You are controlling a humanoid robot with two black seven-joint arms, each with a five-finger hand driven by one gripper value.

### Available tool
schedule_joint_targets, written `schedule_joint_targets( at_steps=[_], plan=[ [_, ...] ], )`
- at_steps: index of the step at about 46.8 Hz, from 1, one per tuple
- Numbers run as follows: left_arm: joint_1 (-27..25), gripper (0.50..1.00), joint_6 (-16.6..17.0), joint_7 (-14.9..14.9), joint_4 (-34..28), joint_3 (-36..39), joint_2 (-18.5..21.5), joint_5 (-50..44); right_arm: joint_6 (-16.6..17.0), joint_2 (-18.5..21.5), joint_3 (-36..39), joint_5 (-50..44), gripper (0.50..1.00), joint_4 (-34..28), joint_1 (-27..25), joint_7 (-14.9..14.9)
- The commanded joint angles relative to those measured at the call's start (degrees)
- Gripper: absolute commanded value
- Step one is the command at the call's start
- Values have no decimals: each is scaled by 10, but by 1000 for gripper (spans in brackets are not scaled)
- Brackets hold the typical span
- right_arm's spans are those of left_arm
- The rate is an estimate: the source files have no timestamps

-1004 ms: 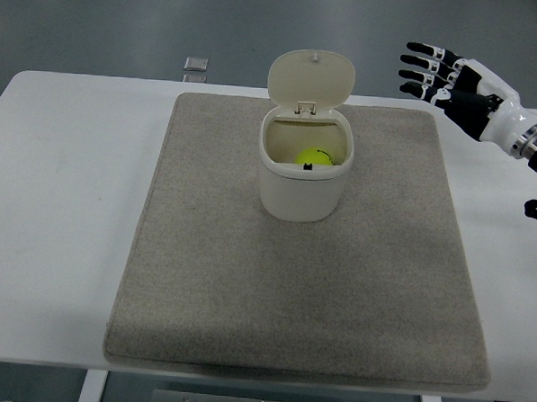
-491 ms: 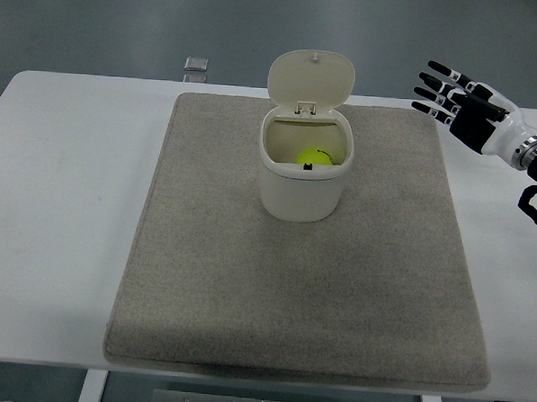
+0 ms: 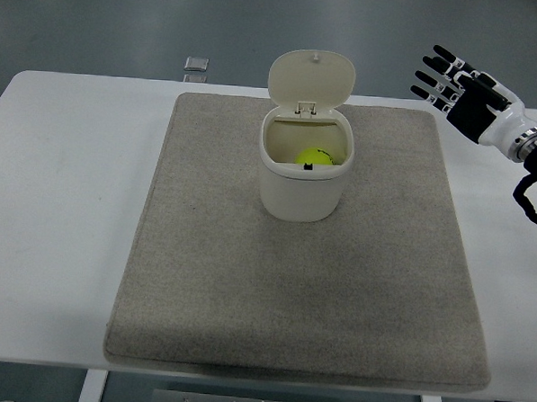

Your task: Pick up the tennis ball and place it in the box.

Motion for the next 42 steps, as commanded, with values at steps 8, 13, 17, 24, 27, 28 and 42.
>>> schedule_joint_targets(
  at_steps=[8, 13, 17, 24, 27, 28, 42],
  plan=[
    [0, 996, 0, 0, 0, 0, 0, 0, -4, 0, -7, -3, 924, -1, 0, -1],
    [0, 996, 0, 0, 0, 0, 0, 0, -1, 0, -7, -17, 924, -1, 0, -1],
    [0, 996, 0, 0, 0, 0, 0, 0, -1, 0, -3, -32, 924, -1, 0, -1],
    [0, 996, 0, 0, 0, 0, 0, 0, 0, -1, -2, -39, 924, -1, 0, -1],
    [0, 996, 0, 0, 0, 0, 0, 0, 1, -2, -1, -39, 924, -1, 0, -1],
    [0, 996, 0, 0, 0, 0, 0, 0, 1, -2, -1, -39, 924, -1, 0, -1],
    [0, 996, 0, 0, 0, 0, 0, 0, 1, 0, 0, -39, 924, -2, 0, 0]
  ],
)
